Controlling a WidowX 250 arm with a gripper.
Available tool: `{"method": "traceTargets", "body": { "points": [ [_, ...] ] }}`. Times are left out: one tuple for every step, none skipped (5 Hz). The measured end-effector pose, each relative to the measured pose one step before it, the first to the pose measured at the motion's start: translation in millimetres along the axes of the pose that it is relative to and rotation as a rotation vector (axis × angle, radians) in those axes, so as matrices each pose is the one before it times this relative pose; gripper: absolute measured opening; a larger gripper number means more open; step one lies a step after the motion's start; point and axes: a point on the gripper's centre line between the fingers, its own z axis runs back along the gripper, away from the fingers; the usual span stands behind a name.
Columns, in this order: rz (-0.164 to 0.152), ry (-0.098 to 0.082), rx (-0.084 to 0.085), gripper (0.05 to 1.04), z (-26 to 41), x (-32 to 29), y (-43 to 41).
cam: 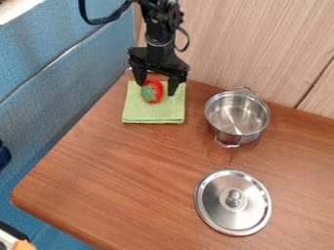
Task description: Placed the red tomato above the silver lid
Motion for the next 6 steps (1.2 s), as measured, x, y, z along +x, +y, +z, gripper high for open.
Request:
{"method": "traceTargets", "body": {
  "points": [
    [0.0165,0.0295,0.0248,0.967,-2.68,-4.65,7.48],
    [-0.0041,0.0326,0.0378,0.742,-6.37,-4.82,3.31],
    [-0.0001,-0.0086,0.0051,0.733,-0.48,0.0,-3.32],
    [-0.0057,0.0013,-0.0063,0.734,-0.24,-0.49,-1.06],
    [-0.0004,-0.0134,-0.0084,0.733,6.51,2.72,-5.18],
    [0.0009,-0.0488,-0.0035,0.733,30.98,9.31,-8.18]
  ]
}}
